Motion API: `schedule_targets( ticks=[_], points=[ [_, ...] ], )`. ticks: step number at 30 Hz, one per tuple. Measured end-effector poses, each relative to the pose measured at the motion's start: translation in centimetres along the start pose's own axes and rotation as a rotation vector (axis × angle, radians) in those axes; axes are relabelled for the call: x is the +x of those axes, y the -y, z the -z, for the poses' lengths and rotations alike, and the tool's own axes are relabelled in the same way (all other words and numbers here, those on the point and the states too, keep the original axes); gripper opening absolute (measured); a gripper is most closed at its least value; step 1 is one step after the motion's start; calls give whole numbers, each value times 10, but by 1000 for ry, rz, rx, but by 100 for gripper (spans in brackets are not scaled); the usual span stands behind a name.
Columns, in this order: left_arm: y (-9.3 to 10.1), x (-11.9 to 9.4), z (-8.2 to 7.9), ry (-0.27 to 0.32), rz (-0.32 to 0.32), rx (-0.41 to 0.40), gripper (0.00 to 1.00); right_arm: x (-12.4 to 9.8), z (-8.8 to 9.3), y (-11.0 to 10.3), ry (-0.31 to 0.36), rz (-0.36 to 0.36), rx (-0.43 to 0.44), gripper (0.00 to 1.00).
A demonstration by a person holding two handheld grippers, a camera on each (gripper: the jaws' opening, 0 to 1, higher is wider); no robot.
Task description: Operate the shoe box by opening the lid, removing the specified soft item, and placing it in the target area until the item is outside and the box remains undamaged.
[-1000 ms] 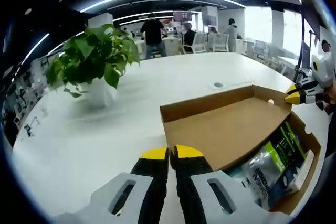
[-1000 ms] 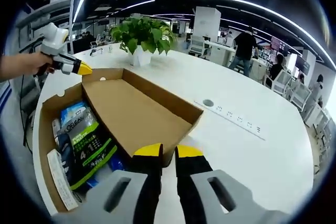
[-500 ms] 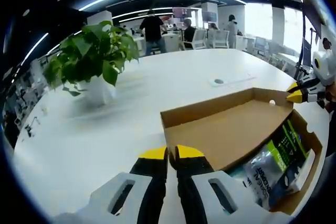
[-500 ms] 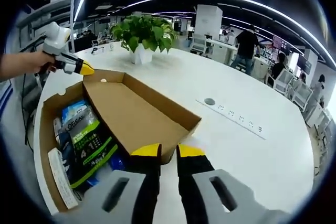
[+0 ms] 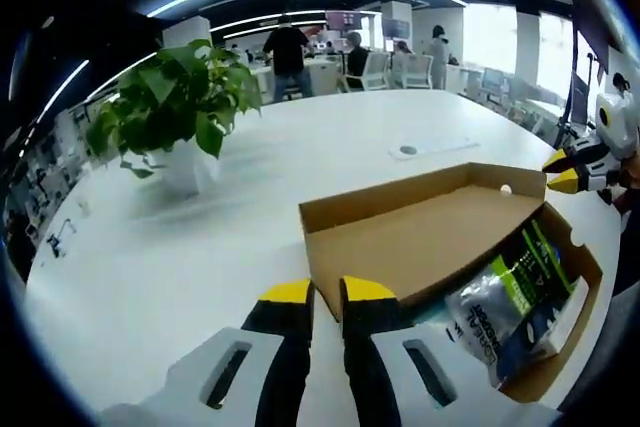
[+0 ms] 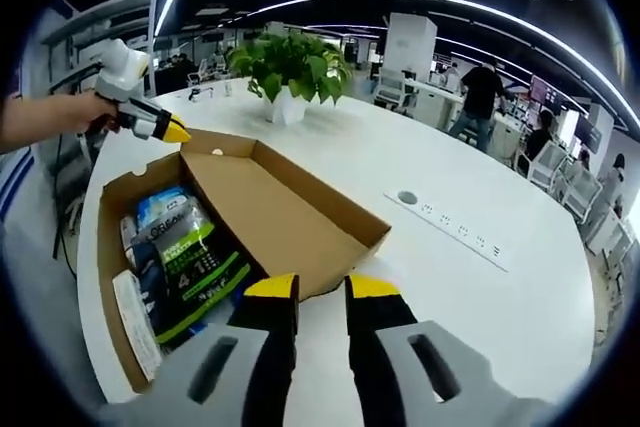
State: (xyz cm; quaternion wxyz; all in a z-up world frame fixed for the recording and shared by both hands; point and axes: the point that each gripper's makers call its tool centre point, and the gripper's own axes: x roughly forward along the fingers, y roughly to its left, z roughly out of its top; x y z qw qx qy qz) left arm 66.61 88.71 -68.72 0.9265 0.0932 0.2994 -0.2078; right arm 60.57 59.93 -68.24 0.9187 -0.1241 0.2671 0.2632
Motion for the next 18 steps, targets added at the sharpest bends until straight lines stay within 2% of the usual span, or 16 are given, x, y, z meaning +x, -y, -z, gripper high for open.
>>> schedule_targets(
  ticks=[10,18],
  points=[
    [14,-21,4,2,10,-2,12,-14,-5,-20,10,-50,23,16],
    [30,-34,12,-12,24,3,17,-14,2,-39,-28,-92,16,17]
  ],
)
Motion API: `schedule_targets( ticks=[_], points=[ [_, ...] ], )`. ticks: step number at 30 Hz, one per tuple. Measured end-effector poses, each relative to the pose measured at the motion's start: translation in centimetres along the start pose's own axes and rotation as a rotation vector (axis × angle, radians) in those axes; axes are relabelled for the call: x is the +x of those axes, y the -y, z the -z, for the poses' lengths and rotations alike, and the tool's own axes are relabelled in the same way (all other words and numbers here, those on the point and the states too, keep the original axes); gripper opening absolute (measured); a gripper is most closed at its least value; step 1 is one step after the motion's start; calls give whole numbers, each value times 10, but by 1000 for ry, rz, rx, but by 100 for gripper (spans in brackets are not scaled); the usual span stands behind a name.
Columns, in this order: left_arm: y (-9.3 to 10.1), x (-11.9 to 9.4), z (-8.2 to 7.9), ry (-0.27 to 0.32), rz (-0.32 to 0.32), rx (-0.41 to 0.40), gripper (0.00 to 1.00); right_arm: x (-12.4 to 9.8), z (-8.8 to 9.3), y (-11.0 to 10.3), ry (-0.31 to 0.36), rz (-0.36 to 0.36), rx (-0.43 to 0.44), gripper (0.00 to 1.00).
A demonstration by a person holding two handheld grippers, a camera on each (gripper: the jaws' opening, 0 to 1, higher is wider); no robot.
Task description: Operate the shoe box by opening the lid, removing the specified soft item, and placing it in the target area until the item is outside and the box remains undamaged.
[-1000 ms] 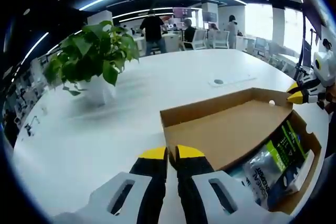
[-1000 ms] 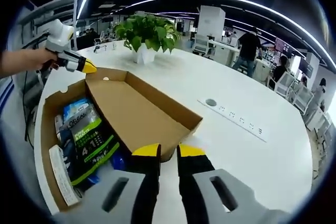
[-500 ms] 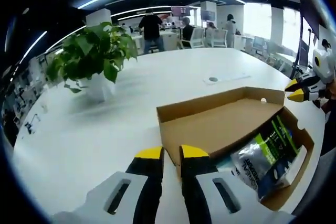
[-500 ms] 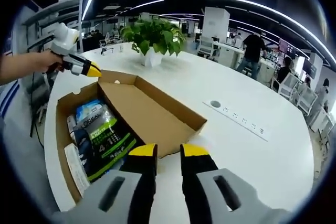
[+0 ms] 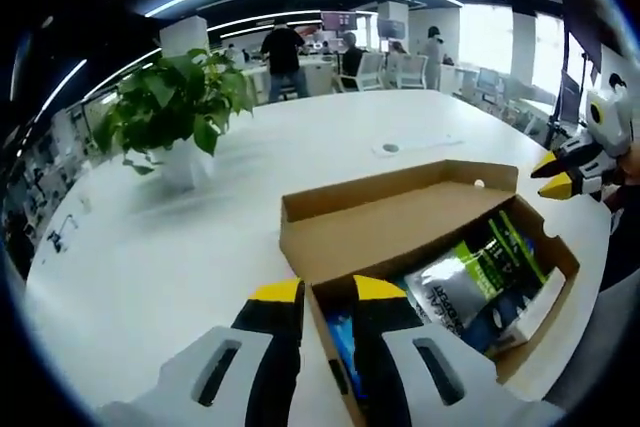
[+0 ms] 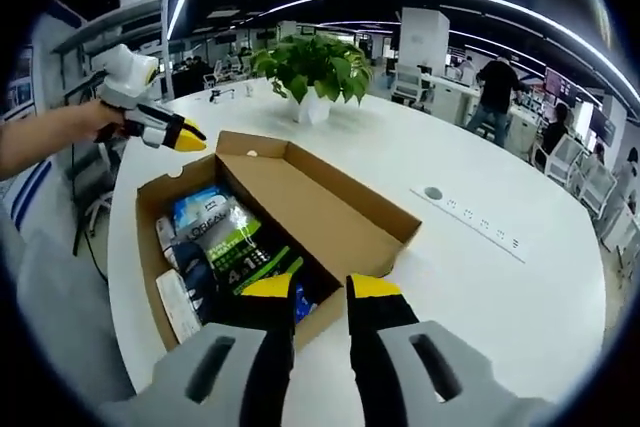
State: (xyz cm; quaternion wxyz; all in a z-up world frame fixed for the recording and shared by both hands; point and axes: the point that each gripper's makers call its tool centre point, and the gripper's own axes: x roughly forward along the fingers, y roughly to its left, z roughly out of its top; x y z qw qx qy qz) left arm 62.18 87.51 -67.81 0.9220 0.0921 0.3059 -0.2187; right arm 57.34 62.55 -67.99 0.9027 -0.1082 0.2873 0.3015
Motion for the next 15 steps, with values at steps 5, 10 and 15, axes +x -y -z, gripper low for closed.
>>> schedule_targets(
  ticks=[5,10,15],
  points=[
    [16,-5,10,-24,33,17,19,3,3,-11,-17,-25,1,18],
    [31,-6,21,-46,68,25,19,8,6,-22,-35,-54,-10,18],
    [43,-7,30,-61,94,28,19,14,12,-30,-67,-74,-15,19]
  ],
)
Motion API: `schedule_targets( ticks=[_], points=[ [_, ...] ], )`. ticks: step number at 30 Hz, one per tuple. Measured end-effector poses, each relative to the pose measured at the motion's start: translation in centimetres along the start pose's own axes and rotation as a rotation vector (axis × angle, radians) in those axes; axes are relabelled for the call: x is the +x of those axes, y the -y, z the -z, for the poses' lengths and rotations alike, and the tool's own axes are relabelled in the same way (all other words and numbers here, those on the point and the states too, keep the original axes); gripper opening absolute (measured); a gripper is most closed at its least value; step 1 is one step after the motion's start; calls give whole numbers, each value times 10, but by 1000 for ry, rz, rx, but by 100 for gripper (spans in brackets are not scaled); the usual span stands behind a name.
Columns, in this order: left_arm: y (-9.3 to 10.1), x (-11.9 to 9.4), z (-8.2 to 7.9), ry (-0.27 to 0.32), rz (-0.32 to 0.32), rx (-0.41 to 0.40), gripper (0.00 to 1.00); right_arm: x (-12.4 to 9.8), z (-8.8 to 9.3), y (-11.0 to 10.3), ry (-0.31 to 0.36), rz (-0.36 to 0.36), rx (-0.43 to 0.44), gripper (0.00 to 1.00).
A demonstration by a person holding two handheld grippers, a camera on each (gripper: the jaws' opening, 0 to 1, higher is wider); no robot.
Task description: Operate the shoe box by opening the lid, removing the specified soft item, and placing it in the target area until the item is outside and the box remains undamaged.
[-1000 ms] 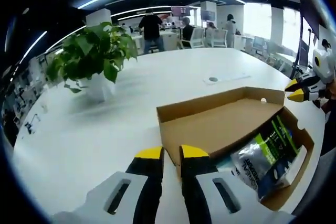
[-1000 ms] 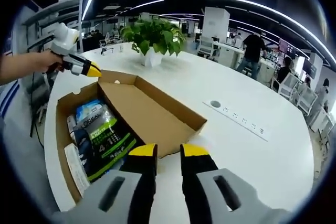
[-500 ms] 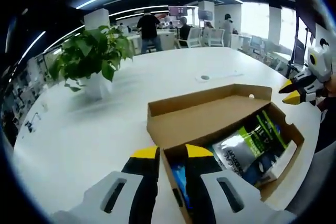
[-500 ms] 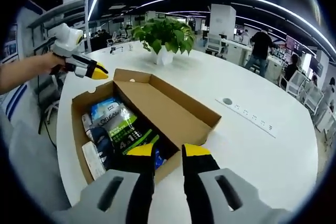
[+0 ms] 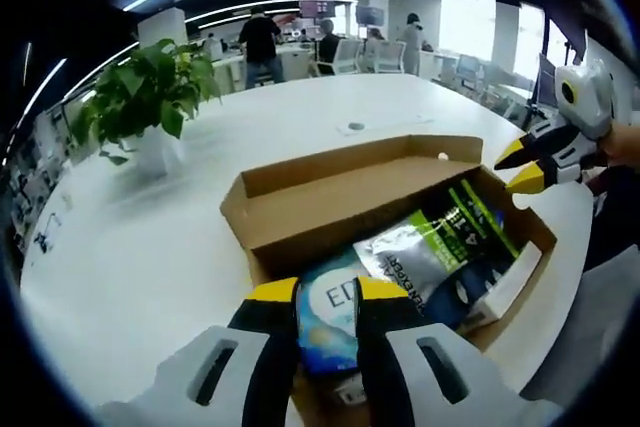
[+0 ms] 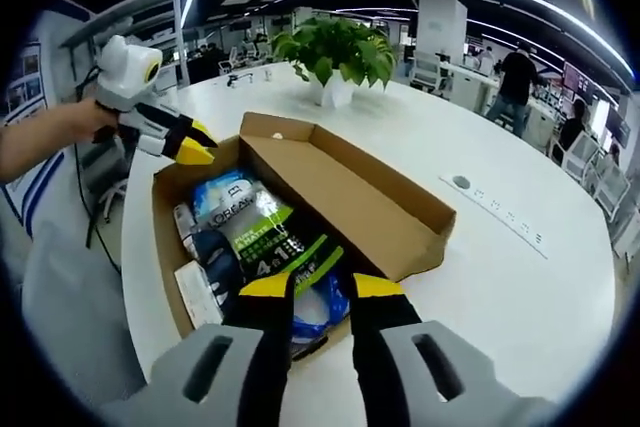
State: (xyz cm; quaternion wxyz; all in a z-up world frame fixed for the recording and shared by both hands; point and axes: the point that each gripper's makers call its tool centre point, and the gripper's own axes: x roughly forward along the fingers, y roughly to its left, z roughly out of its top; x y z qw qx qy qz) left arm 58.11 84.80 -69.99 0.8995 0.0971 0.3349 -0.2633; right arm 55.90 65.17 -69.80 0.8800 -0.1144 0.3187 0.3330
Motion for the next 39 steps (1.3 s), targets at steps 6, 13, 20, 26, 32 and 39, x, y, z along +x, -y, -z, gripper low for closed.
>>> schedule_targets(
  ticks=[6,13,20,26,32,39],
  points=[
    [11,2,10,-23,29,5,19,9,7,-8,-57,-17,0,20],
    [30,4,24,-69,96,9,20,19,10,-16,-101,-33,18,21],
    [38,5,35,-106,138,-7,22,26,15,-19,-152,-24,43,21],
    [46,10,46,-152,173,-29,24,32,20,-19,-203,-10,83,22],
    [48,19,54,-191,214,-66,22,37,25,-23,-230,-19,105,21],
    [52,26,58,-216,248,-122,17,44,29,-23,-255,-11,119,21]
  ],
)
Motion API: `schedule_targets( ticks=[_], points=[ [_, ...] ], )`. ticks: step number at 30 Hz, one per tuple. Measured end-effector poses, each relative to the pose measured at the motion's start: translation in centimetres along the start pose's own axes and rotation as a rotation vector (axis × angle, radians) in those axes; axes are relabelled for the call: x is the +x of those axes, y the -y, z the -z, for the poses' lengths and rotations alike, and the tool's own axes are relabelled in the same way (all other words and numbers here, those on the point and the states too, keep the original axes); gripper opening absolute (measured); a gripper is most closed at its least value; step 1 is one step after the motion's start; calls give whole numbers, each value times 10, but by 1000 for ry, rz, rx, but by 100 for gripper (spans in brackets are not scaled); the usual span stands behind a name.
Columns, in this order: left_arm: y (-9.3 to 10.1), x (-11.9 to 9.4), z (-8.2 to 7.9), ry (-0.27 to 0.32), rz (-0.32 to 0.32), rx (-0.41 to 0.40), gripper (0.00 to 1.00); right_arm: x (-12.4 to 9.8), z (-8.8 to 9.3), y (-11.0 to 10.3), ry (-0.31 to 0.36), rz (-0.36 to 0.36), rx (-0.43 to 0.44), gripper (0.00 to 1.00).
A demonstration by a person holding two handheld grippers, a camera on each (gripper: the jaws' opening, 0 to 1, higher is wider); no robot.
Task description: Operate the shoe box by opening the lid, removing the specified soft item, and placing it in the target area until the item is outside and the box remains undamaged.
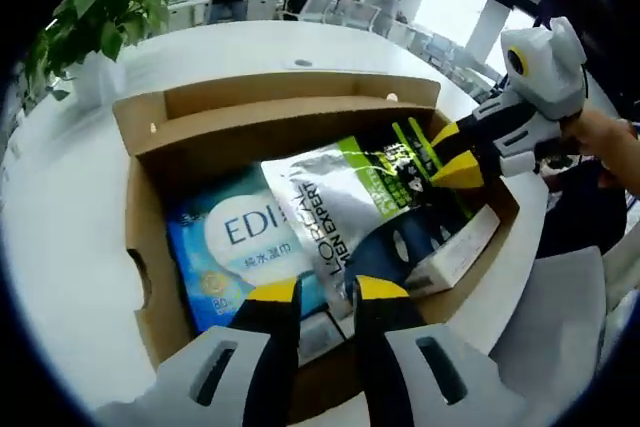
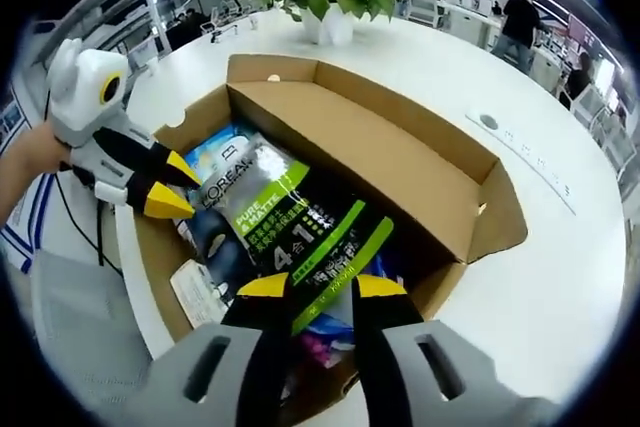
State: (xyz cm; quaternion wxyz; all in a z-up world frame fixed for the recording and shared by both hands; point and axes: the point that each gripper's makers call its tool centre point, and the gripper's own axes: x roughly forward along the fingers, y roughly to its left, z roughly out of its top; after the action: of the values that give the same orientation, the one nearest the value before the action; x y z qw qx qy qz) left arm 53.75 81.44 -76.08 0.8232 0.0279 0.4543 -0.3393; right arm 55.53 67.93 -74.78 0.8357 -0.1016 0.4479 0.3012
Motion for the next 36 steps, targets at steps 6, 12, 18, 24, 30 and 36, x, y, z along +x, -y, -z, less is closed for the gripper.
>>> schedule_targets(
  ticks=[6,12,18,24,30,36],
  points=[
    [3,3,0,0,51,-72,14,2,1,0,0,-5,19,21],
    [6,4,-1,1,75,-101,10,4,0,-2,8,-21,60,21],
    [9,1,-5,14,75,-106,0,0,-1,-1,28,-35,133,16],
    [10,1,-6,18,68,-100,0,-6,-4,-1,52,-33,152,2],
    [12,-3,-9,30,58,-92,0,-9,-3,-3,60,-41,174,0],
    [20,-13,-14,40,60,-84,0,-18,-8,-2,88,-40,187,0]
  ],
)
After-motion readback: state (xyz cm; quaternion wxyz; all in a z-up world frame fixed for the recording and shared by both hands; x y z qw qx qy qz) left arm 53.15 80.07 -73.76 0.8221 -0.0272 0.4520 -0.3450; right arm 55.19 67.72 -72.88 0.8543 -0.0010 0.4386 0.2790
